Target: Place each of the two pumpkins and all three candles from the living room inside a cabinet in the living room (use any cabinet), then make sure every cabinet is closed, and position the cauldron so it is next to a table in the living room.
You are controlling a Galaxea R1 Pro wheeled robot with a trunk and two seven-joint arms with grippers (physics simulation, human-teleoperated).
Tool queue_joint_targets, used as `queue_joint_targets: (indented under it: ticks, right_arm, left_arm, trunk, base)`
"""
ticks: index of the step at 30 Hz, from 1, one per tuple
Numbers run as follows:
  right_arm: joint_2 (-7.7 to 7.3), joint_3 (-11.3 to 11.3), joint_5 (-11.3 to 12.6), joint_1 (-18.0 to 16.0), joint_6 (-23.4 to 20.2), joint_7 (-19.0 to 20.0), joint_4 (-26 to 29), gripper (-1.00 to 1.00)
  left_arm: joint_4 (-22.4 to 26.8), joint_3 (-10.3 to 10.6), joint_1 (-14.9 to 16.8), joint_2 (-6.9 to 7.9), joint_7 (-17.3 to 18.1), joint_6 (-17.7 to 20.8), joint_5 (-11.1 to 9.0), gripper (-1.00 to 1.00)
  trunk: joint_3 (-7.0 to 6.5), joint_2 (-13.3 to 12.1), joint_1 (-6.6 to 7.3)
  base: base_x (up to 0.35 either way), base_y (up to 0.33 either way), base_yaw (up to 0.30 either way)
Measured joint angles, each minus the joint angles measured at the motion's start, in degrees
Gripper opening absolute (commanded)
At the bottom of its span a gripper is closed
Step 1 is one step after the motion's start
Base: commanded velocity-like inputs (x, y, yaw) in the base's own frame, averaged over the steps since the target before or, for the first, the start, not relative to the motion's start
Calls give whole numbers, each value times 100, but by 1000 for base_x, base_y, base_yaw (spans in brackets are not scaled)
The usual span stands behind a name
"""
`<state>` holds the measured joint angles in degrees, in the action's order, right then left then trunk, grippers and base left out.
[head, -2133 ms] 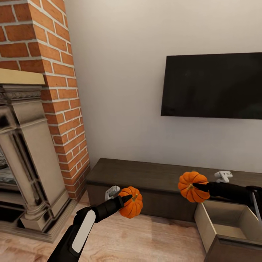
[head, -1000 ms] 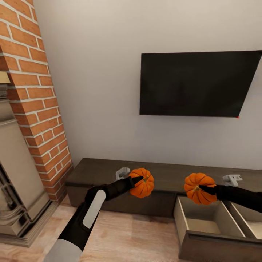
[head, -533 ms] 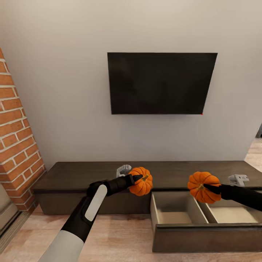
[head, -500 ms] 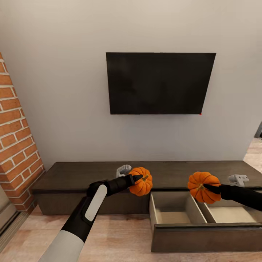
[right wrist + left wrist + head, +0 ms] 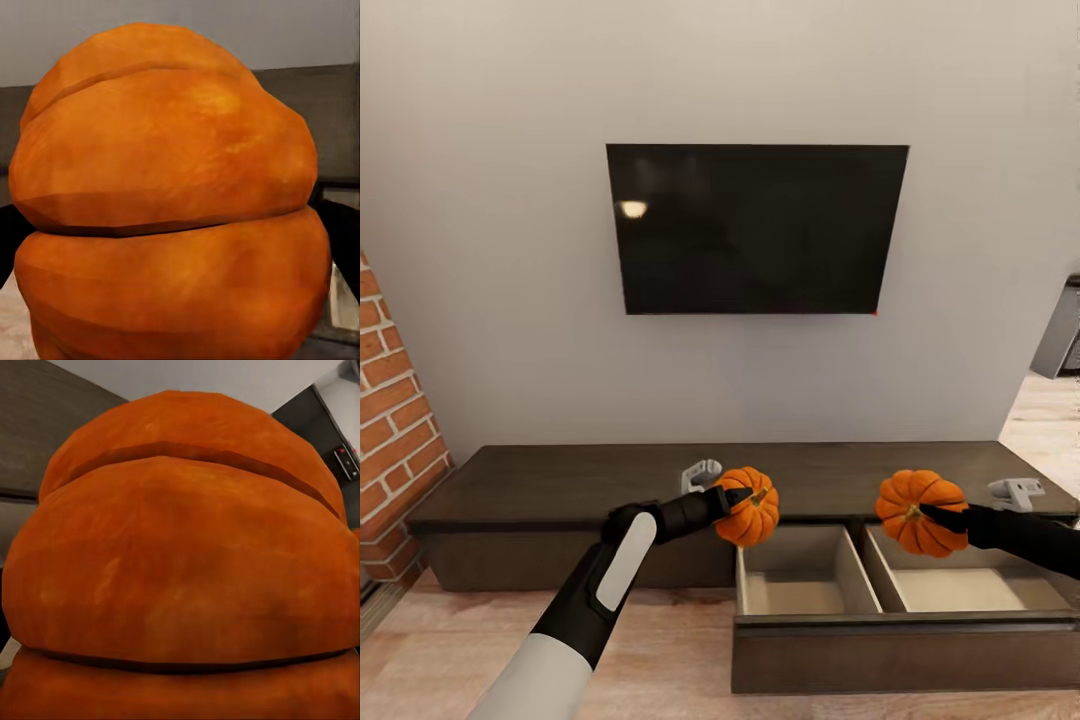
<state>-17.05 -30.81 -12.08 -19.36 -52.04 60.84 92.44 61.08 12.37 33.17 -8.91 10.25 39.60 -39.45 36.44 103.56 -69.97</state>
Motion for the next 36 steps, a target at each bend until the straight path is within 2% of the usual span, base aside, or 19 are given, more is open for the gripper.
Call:
queue_joint_targets:
  ticks: [2,9,15,21,26,31,34,36]
  right_arm:
    - [6,-1,-47,1,110,-34,-1,-100]
    - [9,15,-55,1,106,-38,-1,-100]
    - [1,43,-76,-4,76,-57,-56,-100]
    - [-47,33,-129,-75,37,-68,-682,-100]
    - [-44,30,-457,-88,32,-59,-1166,-100]
    - [-4,50,-496,-86,23,-74,-1315,-100]
    - [-1,50,-498,-87,28,-57,-1355,-100]
    - [-1,48,-496,-87,36,-42,-1362,-100]
  left_arm:
    - [-130,2,0,-9,0,-120,5,-100]
    - [-332,17,0,-27,58,-134,-9,-100]
    - [-438,18,0,-29,67,-140,-42,-100]
    - [-576,115,0,-29,87,-153,-55,-100]
    - [-650,202,1,-30,92,-252,-51,-100]
    - [-690,204,1,-19,93,-292,-30,-100]
    - [-703,205,1,31,422,-244,-60,-100]
    - [-825,203,-1,60,838,-226,-9,-100]
  trunk:
    - [0,0,0]
    - [0,0,0]
    - [0,0,0]
    - [0,0,0]
    - [0,0,0]
    - [0,0,0]
    - [0,0,0]
    - [0,0,0]
  base:
    - [0,-349,0]
    - [0,-350,2]
    - [0,-350,181]
    - [0,-350,257]
    - [0,-350,60]
    - [0,-350,-11]
    - [0,-350,-17]
    - [0,-350,-5]
